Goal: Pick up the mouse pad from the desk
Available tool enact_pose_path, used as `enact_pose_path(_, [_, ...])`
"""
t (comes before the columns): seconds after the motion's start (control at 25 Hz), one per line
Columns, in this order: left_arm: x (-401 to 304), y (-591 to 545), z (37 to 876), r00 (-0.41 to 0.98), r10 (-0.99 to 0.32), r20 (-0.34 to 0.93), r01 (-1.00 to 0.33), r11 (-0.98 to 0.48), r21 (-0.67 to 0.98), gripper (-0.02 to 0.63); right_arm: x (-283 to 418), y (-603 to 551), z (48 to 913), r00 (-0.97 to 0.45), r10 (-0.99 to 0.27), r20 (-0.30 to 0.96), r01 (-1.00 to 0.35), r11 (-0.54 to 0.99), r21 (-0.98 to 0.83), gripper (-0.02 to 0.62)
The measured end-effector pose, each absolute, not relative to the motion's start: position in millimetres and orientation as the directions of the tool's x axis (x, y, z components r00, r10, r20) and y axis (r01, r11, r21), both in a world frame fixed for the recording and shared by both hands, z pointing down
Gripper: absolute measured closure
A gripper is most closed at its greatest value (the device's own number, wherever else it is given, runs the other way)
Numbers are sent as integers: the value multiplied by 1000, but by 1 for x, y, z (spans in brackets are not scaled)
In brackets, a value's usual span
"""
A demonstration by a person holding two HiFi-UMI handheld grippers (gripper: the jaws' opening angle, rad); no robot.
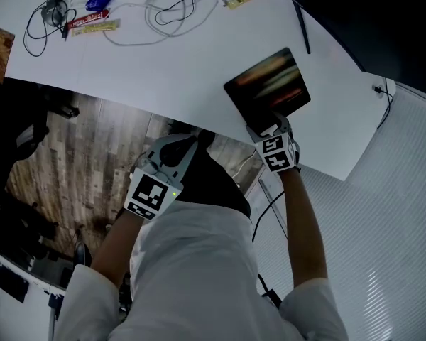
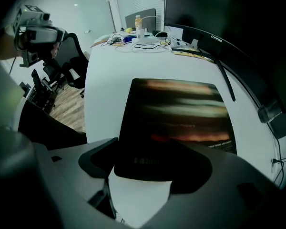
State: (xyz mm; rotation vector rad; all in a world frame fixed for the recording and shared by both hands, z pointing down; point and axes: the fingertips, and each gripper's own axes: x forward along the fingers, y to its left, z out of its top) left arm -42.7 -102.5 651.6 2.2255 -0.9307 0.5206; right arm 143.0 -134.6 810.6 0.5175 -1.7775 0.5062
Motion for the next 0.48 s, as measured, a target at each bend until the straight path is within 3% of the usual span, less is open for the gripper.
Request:
enact_pose_path(0.4, [-40,-107,654,680,-461,570,-726,-533,435,590,141,-134,808,-228,-91,969,-583,810,-61,286])
enact_pose_path(0.48, [-39,-107,654,682,-458,570,-723,-536,436,591,140,-135,807,-227,-98,969,-579,813,-54,373])
